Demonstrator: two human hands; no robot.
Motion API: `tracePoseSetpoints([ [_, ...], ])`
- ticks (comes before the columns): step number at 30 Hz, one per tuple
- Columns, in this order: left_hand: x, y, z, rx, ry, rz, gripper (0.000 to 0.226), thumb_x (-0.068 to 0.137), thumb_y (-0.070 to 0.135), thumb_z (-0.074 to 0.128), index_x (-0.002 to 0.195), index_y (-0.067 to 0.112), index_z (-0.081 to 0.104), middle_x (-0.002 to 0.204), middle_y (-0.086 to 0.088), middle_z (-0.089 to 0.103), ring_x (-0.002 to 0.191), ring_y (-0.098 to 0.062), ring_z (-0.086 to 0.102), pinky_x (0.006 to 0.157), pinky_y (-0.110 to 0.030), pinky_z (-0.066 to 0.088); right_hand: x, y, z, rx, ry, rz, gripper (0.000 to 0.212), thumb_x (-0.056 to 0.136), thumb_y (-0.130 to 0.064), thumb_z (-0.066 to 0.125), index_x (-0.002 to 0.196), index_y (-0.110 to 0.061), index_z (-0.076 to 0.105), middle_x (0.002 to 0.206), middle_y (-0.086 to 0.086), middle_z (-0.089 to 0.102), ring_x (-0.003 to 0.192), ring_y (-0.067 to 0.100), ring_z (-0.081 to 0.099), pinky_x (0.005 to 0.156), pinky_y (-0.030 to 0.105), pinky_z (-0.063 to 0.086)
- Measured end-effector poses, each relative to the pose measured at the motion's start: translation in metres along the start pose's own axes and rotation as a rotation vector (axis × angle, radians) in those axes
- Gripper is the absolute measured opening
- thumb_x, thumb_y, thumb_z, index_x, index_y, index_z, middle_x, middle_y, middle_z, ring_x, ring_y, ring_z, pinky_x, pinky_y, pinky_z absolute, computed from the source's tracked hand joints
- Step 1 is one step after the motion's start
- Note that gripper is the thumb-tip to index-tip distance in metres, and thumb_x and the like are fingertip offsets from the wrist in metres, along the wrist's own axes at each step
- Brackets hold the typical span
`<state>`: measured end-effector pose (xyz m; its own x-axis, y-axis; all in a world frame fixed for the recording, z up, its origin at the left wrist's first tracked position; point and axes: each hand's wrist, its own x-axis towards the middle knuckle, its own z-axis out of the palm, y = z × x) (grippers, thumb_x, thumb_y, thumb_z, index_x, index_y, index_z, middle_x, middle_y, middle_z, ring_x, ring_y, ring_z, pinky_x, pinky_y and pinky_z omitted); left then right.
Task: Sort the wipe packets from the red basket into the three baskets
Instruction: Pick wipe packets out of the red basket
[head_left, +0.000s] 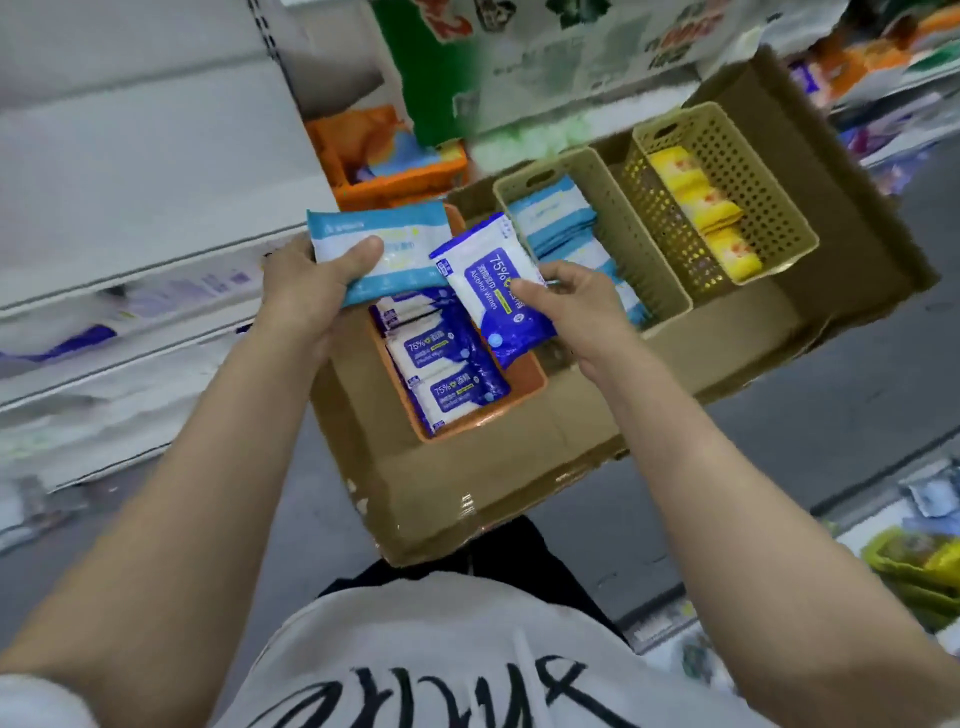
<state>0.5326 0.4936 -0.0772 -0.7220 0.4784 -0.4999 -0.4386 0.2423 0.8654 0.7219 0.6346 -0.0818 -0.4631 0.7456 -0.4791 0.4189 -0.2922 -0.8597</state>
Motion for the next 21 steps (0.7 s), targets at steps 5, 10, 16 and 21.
tracePoseSetpoints([
  [5, -0.004, -0.025, -0.037, -0.061, 0.285, -0.024, 0.032, 0.086, 0.014, 0.075, 0.114, 0.011, 0.063, 0.107, -0.005, 0.073, 0.089, -0.017, 0.074, 0.071, -0.029, 0.060, 0.083, 0.021, 0.040, -0.325, -0.251, -0.089, 0.011, 0.081, -0.014, 0.079, 0.080, -0.019, 0.069, 0.084, 0.005, 0.073, 0.072, 0.014, 0.065, 0.074, 0.034, 0.054],
  [10, -0.020, -0.051, -0.059, -0.107, 0.422, -0.086, 0.026, 0.088, 0.012, 0.073, 0.111, 0.011, 0.064, 0.103, -0.004, 0.073, 0.084, -0.014, 0.074, 0.071, -0.028, 0.061, 0.121, 0.047, 0.073, -0.867, -0.484, -0.165, 0.031, 0.082, -0.025, 0.079, 0.106, -0.007, 0.073, 0.106, 0.008, 0.070, 0.089, 0.017, 0.060, 0.077, 0.030, 0.043],
  [16, -0.009, -0.067, -0.075, -0.136, 0.453, -0.153, 0.033, 0.085, 0.016, 0.076, 0.115, 0.011, 0.063, 0.109, -0.004, 0.072, 0.091, -0.016, 0.074, 0.074, -0.029, 0.060, 0.141, 0.037, 0.097, -1.038, -0.582, -0.132, 0.048, 0.083, -0.030, 0.078, 0.125, -0.010, 0.065, 0.127, 0.005, 0.064, 0.115, 0.022, 0.061, 0.097, 0.030, 0.045],
  [21, 0.015, -0.062, -0.072, -0.124, 0.357, -0.185, 0.035, 0.085, 0.015, 0.076, 0.117, 0.009, 0.063, 0.106, -0.004, 0.073, 0.089, -0.014, 0.074, 0.070, -0.025, 0.060, 0.147, 0.021, 0.094, -1.039, -0.593, -0.123, 0.039, 0.083, -0.026, 0.078, 0.117, -0.009, 0.069, 0.118, 0.006, 0.067, 0.105, 0.019, 0.063, 0.088, 0.028, 0.047],
])
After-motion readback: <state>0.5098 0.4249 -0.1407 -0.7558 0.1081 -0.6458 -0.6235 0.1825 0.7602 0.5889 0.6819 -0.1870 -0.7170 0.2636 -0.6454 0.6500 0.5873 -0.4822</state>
